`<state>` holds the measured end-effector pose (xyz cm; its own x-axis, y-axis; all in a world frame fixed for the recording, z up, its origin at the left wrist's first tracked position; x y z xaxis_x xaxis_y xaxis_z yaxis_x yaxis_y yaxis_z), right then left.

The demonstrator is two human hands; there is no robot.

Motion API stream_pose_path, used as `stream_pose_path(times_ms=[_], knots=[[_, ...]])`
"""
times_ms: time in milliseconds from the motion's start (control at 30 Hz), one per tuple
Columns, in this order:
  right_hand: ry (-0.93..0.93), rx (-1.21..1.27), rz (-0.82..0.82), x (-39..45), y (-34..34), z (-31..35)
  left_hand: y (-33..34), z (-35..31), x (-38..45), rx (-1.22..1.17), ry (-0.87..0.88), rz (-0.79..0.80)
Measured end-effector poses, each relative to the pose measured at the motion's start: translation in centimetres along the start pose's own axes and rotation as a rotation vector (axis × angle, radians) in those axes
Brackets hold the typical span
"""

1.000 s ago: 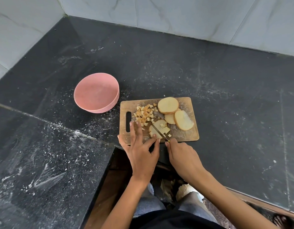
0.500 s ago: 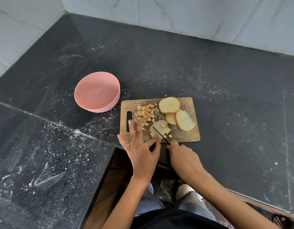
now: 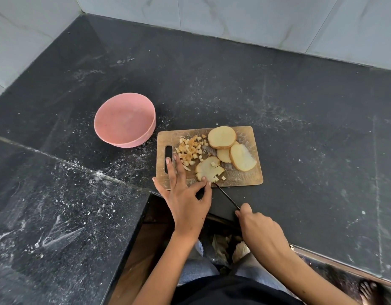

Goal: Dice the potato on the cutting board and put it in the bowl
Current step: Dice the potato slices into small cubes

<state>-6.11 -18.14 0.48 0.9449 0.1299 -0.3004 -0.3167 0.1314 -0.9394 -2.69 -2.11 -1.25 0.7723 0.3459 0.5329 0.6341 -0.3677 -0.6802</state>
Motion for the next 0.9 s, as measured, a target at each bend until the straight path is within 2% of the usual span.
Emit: stream_pose_path(times_ms=[400,733,900], knots=[[-0.008,0.297,-0.164,2.4,-2.3,2.0,-0.8,0.4,-0.1,-0.03,-0.014,-0.043],[-0.057,0.103,-0.115,5.1,-1.6,5.0,-0.5,1.1,0.0,-0.051,-0.089,-0.003],[-0.051,0.043,-0.092,4.9,-1.0,4.5,-0.3,1.2,-0.1,-0.062,-0.129,0.019]])
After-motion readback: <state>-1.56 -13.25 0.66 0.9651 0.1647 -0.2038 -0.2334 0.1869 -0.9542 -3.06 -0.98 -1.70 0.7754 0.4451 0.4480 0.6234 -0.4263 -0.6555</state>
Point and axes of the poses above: each hand's wrist, its own x-axis towards the middle knuckle, its own y-axis out of the palm, z = x × y, the point moved 4 cm from there along x, towards the middle knuckle, and after that the axes turned 15 degrees about -z, right-handed, at the moved point
